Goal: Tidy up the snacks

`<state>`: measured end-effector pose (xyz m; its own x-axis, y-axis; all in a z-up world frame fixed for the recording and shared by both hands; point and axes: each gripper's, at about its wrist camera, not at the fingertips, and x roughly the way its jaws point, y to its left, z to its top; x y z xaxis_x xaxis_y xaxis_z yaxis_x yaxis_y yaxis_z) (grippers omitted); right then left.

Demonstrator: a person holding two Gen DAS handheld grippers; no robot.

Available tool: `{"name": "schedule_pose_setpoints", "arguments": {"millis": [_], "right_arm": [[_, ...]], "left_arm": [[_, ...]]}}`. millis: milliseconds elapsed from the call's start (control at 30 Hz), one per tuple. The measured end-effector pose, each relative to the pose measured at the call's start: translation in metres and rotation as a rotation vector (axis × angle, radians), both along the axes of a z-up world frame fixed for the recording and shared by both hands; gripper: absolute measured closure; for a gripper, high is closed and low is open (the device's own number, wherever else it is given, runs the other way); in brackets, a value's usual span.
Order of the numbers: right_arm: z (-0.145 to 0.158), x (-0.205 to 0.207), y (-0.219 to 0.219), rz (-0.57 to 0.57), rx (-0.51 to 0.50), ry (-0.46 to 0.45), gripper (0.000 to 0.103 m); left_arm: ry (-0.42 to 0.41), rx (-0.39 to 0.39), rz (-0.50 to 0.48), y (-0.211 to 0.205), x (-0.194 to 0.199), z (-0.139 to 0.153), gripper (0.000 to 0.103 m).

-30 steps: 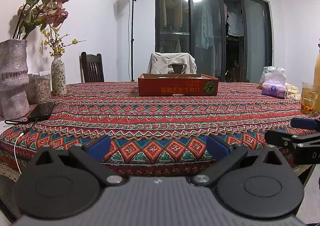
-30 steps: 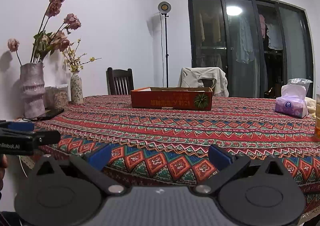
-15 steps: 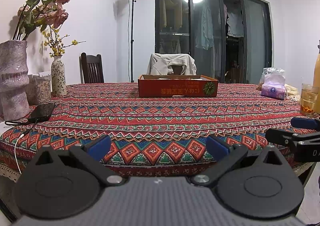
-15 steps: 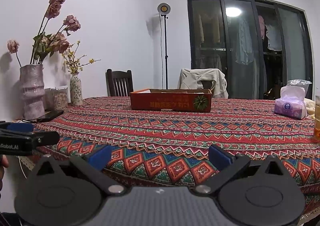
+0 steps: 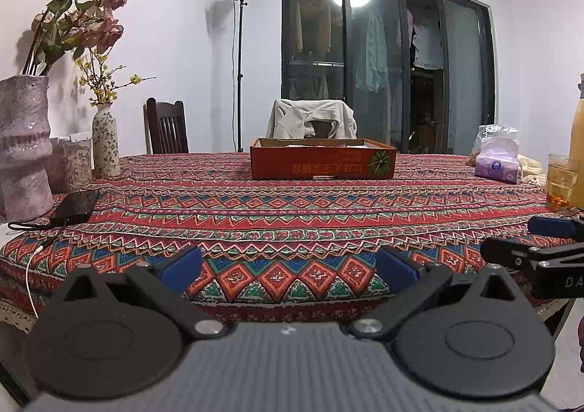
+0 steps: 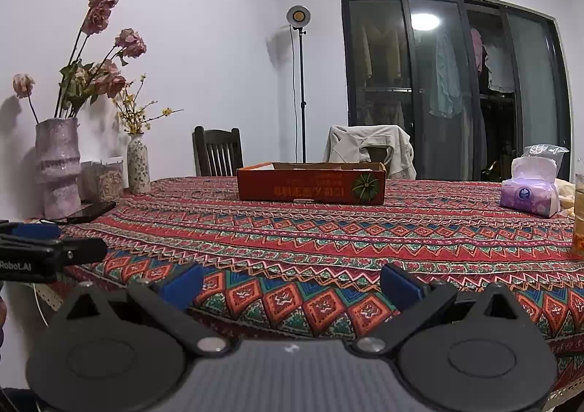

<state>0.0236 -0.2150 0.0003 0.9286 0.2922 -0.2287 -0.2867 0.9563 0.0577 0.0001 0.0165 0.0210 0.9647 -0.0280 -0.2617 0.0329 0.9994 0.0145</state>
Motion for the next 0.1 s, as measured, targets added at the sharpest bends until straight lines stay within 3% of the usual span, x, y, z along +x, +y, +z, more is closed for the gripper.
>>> {"name": "schedule_pose_setpoints", "arguments": {"millis": [100], "right_arm": [[-0.0006,-0.0004,-0.0009,0.000,0.002,0.001,0.000]], "left_arm": [[0.000,0.010,-0.004,-0.0017,-0.0018,-0.0008,0.000]]}}
